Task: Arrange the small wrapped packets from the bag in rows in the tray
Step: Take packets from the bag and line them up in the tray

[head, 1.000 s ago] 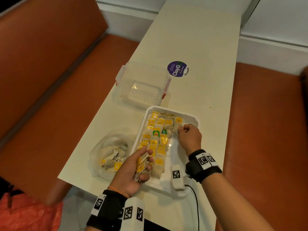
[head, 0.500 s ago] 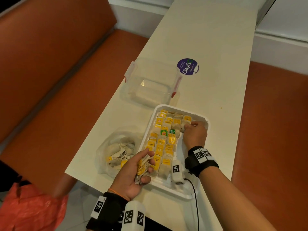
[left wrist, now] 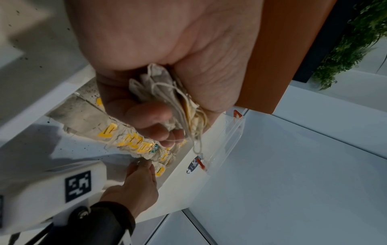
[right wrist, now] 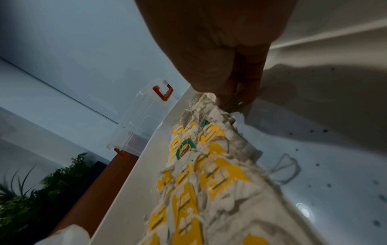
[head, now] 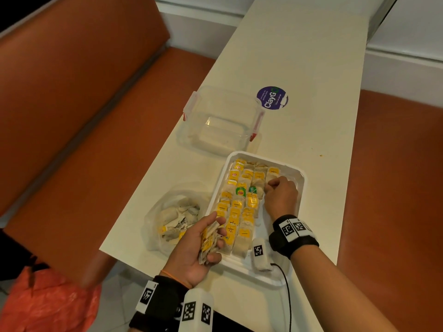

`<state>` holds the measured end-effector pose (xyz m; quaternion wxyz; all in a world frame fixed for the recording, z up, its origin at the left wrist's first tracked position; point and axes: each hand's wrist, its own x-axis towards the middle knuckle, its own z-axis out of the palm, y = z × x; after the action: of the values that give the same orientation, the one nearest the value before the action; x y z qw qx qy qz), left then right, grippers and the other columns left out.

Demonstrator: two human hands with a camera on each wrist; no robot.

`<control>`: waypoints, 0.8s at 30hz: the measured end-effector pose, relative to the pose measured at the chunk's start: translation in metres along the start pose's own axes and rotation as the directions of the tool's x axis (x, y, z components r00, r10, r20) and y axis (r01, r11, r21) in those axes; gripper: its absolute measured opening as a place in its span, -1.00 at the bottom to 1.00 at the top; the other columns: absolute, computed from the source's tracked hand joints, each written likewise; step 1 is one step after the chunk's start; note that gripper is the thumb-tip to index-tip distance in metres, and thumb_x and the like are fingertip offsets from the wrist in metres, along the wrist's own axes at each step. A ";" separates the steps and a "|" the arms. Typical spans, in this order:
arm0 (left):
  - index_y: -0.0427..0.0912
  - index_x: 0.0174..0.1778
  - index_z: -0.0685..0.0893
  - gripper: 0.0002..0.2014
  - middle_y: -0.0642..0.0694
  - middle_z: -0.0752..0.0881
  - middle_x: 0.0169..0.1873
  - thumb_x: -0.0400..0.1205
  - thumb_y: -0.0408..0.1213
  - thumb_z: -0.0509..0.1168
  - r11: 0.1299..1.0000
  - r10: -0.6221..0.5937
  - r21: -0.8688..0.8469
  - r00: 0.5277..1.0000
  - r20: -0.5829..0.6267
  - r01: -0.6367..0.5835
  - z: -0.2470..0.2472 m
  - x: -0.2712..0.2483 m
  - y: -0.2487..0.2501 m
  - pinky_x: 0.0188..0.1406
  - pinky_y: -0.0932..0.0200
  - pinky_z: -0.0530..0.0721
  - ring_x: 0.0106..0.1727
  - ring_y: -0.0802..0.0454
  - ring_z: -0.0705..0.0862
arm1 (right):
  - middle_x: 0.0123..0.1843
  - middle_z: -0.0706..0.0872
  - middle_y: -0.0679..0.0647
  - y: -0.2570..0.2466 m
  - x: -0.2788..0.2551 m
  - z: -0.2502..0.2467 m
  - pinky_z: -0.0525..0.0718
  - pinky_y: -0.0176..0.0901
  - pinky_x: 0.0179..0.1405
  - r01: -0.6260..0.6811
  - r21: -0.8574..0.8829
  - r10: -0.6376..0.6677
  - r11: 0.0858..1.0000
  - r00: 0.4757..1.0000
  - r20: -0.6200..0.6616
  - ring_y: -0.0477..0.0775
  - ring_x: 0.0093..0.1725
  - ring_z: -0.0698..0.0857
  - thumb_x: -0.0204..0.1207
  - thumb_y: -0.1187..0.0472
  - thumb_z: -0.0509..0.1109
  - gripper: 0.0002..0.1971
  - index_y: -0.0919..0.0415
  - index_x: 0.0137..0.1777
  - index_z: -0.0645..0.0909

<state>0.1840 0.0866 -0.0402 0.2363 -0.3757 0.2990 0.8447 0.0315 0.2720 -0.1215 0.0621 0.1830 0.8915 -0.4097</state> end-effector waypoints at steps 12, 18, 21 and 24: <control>-0.15 0.01 0.81 -0.66 -0.11 0.68 -0.21 0.67 0.08 0.41 0.995 -0.015 -0.096 0.998 0.058 0.020 -0.001 -0.008 0.003 -0.74 0.29 0.40 -0.43 0.02 0.68 | -0.01 0.79 -0.09 -0.033 -0.047 -0.043 0.65 -0.40 -0.07 0.092 0.126 -0.100 0.988 0.993 0.056 -0.08 -0.06 0.71 0.66 0.22 0.50 -0.93 0.09 0.09 0.78; -0.16 0.14 0.77 -0.63 -0.12 0.68 -0.24 0.74 0.08 0.29 0.997 0.012 -0.075 0.994 0.110 -0.004 0.001 -0.014 -0.004 -0.75 0.27 0.41 -0.41 0.01 0.69 | 0.06 0.81 -0.26 -0.068 -0.136 -0.098 0.68 -0.37 -0.04 0.404 0.187 -0.437 0.895 0.717 0.543 -0.15 -0.02 0.74 0.51 -0.02 0.65 -0.75 -0.22 0.17 0.79; -0.13 0.16 0.76 -0.63 -0.08 0.63 -0.27 0.79 0.10 0.25 1.000 0.016 0.017 0.991 0.135 -0.019 0.007 -0.017 -0.009 -0.75 0.26 0.34 -0.45 0.09 0.63 | 0.10 0.74 -0.24 -0.066 -0.148 -0.099 0.66 -0.25 0.04 0.556 0.128 -0.515 0.821 0.625 0.587 -0.13 0.02 0.67 0.57 0.01 0.59 -0.67 -0.23 0.31 0.73; -0.12 0.15 0.82 -0.56 -0.09 0.67 -0.24 0.79 0.17 0.22 0.995 0.026 0.092 0.991 0.128 -0.038 0.013 -0.020 -0.012 -0.70 0.25 0.25 -0.45 0.06 0.62 | 0.05 0.69 -0.19 -0.063 -0.145 -0.095 0.63 -0.18 0.09 0.620 0.070 -0.527 0.782 0.597 0.605 -0.19 -0.02 0.60 0.58 0.06 0.55 -0.67 -0.16 0.34 0.72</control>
<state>0.1974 0.1006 -0.0218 0.2587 -0.3051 0.3288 0.8555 0.1451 0.2659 0.0232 0.2160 -0.2569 0.8636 -0.3762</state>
